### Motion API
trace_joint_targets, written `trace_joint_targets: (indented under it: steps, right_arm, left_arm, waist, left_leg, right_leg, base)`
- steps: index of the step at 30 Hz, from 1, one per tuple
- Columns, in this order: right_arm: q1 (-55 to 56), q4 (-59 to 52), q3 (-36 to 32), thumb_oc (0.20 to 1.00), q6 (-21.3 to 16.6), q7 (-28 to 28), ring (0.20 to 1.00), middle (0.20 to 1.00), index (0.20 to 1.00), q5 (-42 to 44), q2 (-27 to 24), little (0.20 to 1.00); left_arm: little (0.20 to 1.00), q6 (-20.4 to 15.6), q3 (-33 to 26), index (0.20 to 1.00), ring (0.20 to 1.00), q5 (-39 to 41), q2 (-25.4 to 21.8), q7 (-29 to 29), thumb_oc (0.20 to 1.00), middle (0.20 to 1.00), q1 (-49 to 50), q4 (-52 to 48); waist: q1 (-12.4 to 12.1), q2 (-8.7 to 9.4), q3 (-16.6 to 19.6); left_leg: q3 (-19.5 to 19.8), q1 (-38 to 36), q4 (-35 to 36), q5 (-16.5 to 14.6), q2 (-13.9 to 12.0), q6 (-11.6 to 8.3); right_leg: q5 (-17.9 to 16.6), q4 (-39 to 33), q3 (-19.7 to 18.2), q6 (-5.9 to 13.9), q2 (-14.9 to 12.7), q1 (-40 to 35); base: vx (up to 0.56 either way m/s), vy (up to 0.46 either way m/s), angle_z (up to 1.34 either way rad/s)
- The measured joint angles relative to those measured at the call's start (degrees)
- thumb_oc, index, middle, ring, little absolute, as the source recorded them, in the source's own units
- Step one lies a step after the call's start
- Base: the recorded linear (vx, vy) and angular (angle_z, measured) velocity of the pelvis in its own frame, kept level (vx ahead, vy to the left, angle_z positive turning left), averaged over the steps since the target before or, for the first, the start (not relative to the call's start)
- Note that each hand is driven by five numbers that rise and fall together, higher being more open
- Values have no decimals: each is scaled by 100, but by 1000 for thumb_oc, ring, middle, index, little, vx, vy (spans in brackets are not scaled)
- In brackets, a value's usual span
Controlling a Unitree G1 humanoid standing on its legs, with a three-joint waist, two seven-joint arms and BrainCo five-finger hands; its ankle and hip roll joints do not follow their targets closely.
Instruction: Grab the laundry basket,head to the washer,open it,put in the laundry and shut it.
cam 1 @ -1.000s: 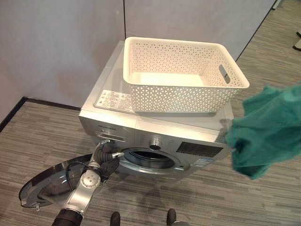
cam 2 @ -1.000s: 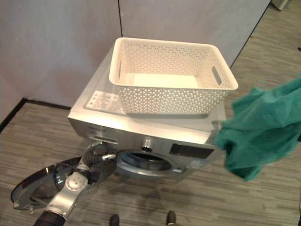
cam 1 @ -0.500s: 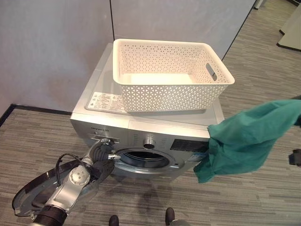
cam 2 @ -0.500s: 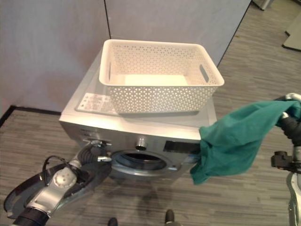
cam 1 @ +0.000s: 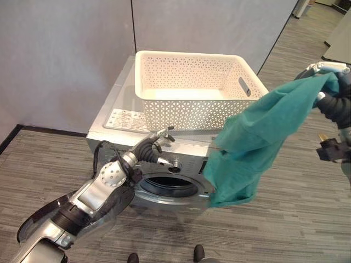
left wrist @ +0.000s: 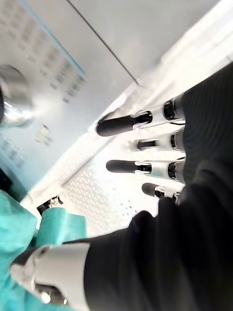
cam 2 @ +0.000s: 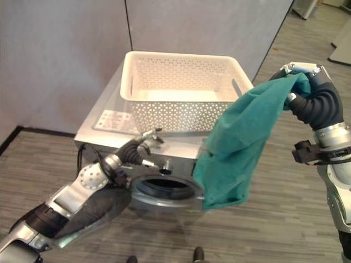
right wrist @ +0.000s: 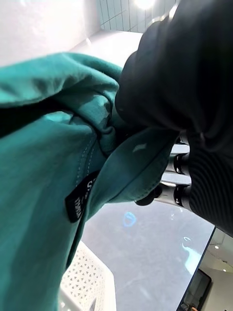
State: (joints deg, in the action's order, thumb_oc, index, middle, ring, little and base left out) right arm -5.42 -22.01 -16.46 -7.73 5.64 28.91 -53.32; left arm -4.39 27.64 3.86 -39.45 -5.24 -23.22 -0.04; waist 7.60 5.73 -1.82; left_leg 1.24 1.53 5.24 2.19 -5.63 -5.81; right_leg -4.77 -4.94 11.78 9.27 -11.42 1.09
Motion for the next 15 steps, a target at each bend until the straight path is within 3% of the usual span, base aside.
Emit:
trace_joint_targets:
  steps: [6, 10, 15]
  right_arm:
    - [-156, -18, 156, 200, 0, 170, 200, 200, 200, 242, 0, 200]
    - [-776, 29, 741, 200, 16, 170, 200, 200, 200, 290, -20, 200]
    - [-2382, 875, 1852, 200, 72, -94, 200, 200, 200, 416, -647, 200]
  left_arm:
    - [1000, 174, 18, 1000, 1000, 20, 450, -6, 1000, 1000, -82, 405]
    - [1000, 355, 296, 1000, 1000, 267, 765, 7, 1000, 1000, -814, 908]
    - [1000, 574, 865, 1000, 1000, 1132, 1170, 78, 1000, 1000, -1877, 1235]
  waist:
    - [16, -73, 7]
    - [44, -89, 3]
    - [65, -170, 55]
  left_leg:
    - [9, -15, 0, 0, 1, 1]
    - [117, -12, -1, 7, 2, -4]
    - [146, -17, -1, 11, 17, -3]
  right_leg:
    - [11, 0, 11, -3, -1, -19]
    - [16, 0, 106, 2, -1, -77]
    - [29, 1, 148, 6, -11, -110]
  base:
    - [0, 0, 0]
    - [-21, -4, 10]
    - [-19, 6, 4]
